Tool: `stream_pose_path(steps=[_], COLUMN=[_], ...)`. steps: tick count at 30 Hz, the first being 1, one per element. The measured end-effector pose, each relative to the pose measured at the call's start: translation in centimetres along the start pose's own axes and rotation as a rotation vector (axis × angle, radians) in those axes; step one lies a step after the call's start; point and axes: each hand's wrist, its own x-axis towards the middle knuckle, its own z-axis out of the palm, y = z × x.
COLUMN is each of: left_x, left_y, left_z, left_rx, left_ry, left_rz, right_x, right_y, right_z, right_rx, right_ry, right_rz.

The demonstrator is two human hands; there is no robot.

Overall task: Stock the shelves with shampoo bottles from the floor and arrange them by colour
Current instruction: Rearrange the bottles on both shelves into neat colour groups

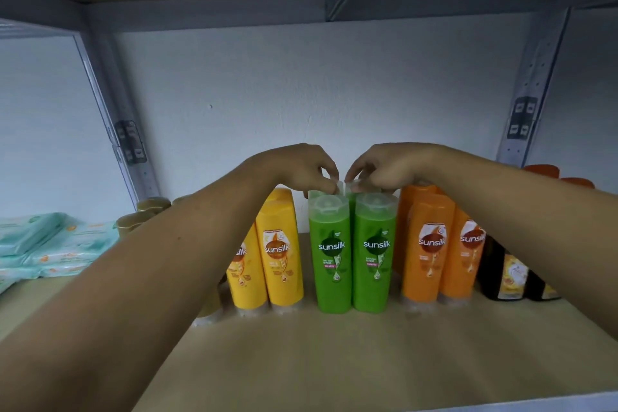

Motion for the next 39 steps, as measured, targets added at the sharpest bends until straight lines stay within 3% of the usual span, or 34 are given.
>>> stream_pose_path(steps=[5, 8, 10, 14, 20, 39], left_x=[-0.1, -0.7, -1.7, -4.1, -5.0, -5.0], left_y=[0.3, 0.4, 0.8, 2.1, 3.2, 2.0], left_z=[-0.1, -0.1, -0.2, -0.4, 1.3, 2.3], left_rx=[0.031, 0.109, 0.109, 0.037, 0.204, 0.152], left_ry=[0.013, 0.034, 0.092, 0.248, 0.046, 0.126], left_rz=[-0.036, -0.028, 0.003, 0.115, 0.119, 0.146], right_x=[-0.5, -1.7, -2.8, -5.4, -6.1, -5.5], right_y=[-0.3, -0.5, -0.6, -0.6, -0.8, -1.6], right_z=[-0.1, -0.1, -0.2, -0.1, 2.0, 2.9], right_rx=[0.011, -0.160, -0.287, -0.312, -0.387, -0.309], right_ry=[-0.001, 0.081, 0.154, 0.192, 0.070, 0.137], right_rz=[0.025, -0.020, -0.069, -0.104, -0.020, -0.040])
